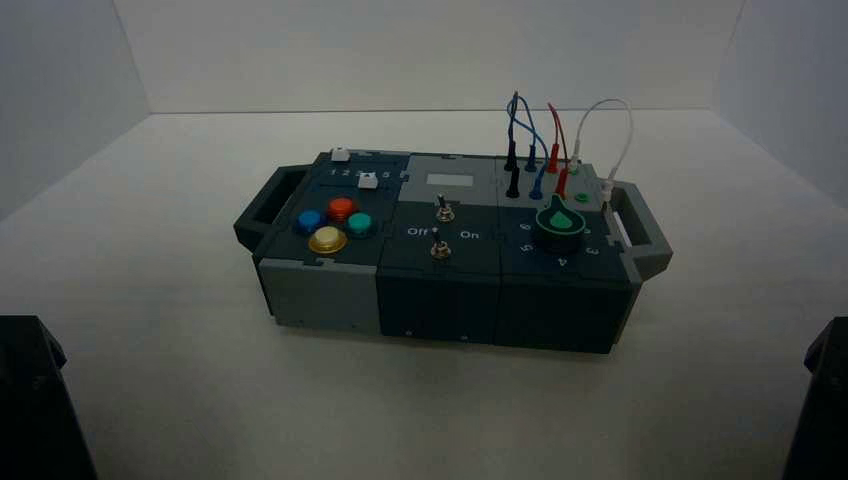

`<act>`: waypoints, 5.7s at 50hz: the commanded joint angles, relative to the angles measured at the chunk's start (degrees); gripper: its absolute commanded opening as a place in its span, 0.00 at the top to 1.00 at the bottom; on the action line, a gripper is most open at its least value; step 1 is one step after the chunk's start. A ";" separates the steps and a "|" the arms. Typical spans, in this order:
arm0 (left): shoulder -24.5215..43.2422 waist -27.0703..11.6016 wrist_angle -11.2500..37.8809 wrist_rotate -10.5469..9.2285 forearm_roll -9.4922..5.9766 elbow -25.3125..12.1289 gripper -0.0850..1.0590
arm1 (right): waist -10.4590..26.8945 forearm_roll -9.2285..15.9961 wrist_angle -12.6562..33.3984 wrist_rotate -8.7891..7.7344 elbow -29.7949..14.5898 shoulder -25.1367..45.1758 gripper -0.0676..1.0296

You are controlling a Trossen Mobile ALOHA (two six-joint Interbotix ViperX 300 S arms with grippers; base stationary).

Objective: Flip the top switch on with the left gripper.

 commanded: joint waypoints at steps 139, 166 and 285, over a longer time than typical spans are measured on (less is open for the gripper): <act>19.86 -34.54 63.72 9.84 -17.40 -29.53 0.95 | 8.96 15.21 77.17 -15.29 -25.84 14.33 0.96; 25.22 -34.63 61.17 1.58 -19.60 -29.88 0.95 | 9.05 12.66 69.26 -8.88 -20.57 20.39 0.96; 27.60 -34.63 59.41 -7.73 -20.30 -29.00 0.95 | 13.10 10.11 44.30 2.64 -17.05 57.66 0.96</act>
